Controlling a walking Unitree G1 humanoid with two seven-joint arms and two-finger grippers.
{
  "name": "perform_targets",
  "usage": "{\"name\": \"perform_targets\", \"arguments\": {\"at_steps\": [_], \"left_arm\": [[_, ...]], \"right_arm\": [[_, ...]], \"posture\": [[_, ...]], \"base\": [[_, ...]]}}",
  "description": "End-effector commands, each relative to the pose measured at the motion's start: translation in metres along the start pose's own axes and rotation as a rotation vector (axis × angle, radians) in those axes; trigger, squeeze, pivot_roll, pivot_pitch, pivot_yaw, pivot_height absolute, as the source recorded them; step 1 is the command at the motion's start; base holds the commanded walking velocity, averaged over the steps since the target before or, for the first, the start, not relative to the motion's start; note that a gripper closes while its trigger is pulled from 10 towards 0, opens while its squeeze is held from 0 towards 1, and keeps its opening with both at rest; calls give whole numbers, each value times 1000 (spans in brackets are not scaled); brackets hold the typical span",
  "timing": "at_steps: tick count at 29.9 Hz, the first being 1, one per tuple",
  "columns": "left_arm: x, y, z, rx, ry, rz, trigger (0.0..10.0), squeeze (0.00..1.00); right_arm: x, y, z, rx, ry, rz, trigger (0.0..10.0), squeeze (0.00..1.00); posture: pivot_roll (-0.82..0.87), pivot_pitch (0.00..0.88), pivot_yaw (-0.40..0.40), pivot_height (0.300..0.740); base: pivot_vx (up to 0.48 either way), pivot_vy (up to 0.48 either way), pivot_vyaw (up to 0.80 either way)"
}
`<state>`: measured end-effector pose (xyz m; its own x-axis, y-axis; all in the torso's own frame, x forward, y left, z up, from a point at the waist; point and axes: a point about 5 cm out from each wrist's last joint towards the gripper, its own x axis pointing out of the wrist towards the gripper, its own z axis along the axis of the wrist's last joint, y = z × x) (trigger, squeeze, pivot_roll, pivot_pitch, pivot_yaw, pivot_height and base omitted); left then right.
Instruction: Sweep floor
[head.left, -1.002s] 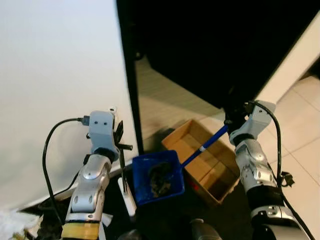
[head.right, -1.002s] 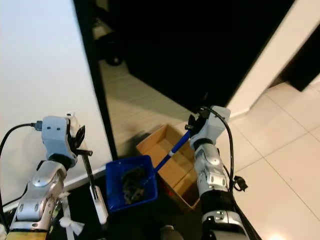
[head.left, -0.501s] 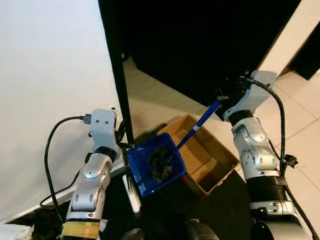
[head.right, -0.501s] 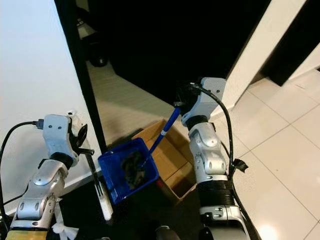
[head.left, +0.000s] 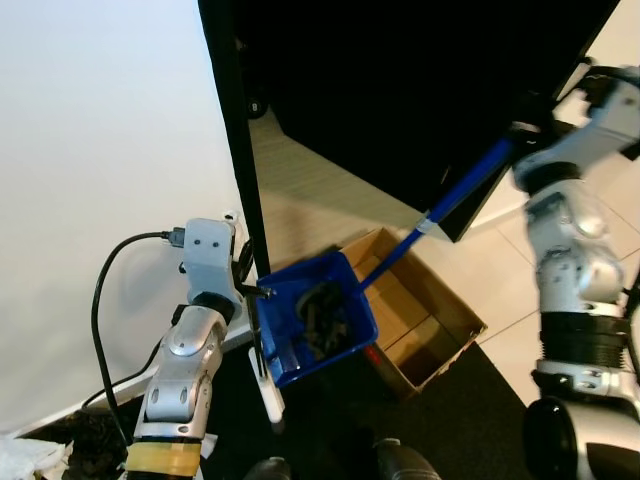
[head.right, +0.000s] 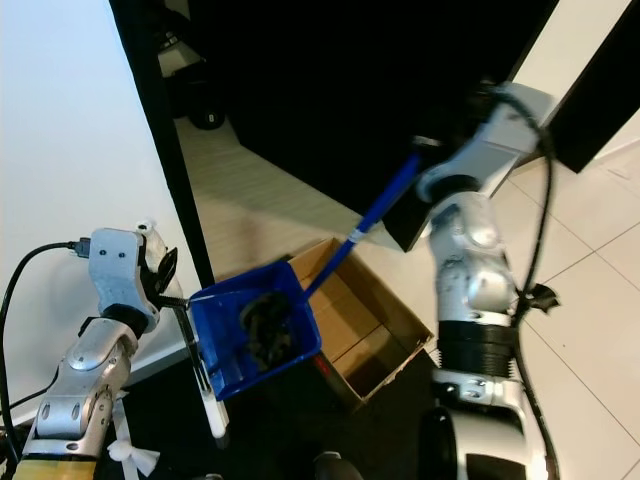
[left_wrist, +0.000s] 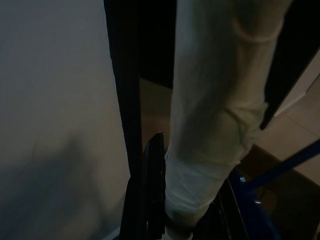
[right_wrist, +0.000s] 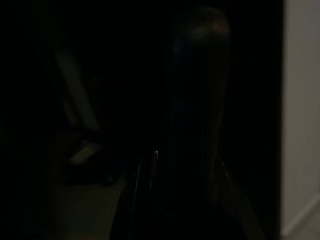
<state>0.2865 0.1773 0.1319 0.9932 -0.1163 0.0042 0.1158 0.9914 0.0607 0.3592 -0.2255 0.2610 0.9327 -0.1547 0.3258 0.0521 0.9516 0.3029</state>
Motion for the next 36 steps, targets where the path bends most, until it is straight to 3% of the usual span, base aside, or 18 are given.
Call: {"name": "perform_targets", "arguments": {"at_steps": [1,4,10,12,15,17,27,33,36], "left_arm": [[1,-1,2,-1,-15,-8,10000,0],[3,-1,3,0,-16,-13,10000,0],[4,0,4,3,-18,-15,10000,0],[3,1,4,4,-17,-15,10000,0],[2,1,4,7,-15,-15,10000,0],[1,2,4,7,-14,-14,10000,0],[-2,3,4,6,-13,-8,10000,0],[-4,1,3,0,-12,-3,10000,0],[-4,1,3,-3,-12,-2,10000,0]], "right_arm": [[5,-6,20,-14,-96,-29,10000,0],[15,-18,28,-85,-121,-66,10000,0],[24,-23,36,-154,-171,-86,10000,0],[28,-21,41,-247,-209,-82,10000,0],[33,-12,43,-411,-250,-31,10000,0],[35,-6,40,-466,-255,4,10000,0],[43,23,29,-547,-264,148,10000,0],[42,46,22,-712,-320,280,10000,0],[42,50,19,-746,-327,315,10000,0]], "posture": [[189,106,-36,740],[190,107,-29,740],[196,108,-26,740],[200,112,-25,740],[205,116,-24,740],[207,118,-24,740],[218,124,-31,740],[220,128,-38,740],[219,129,-42,740]], "base": [[0,0,0],[0,0,0],[0,0,0],[0,0,0],[0,0,0],[0,0,0],[0,0,0],[0,0,0],[0,0,0]]}}
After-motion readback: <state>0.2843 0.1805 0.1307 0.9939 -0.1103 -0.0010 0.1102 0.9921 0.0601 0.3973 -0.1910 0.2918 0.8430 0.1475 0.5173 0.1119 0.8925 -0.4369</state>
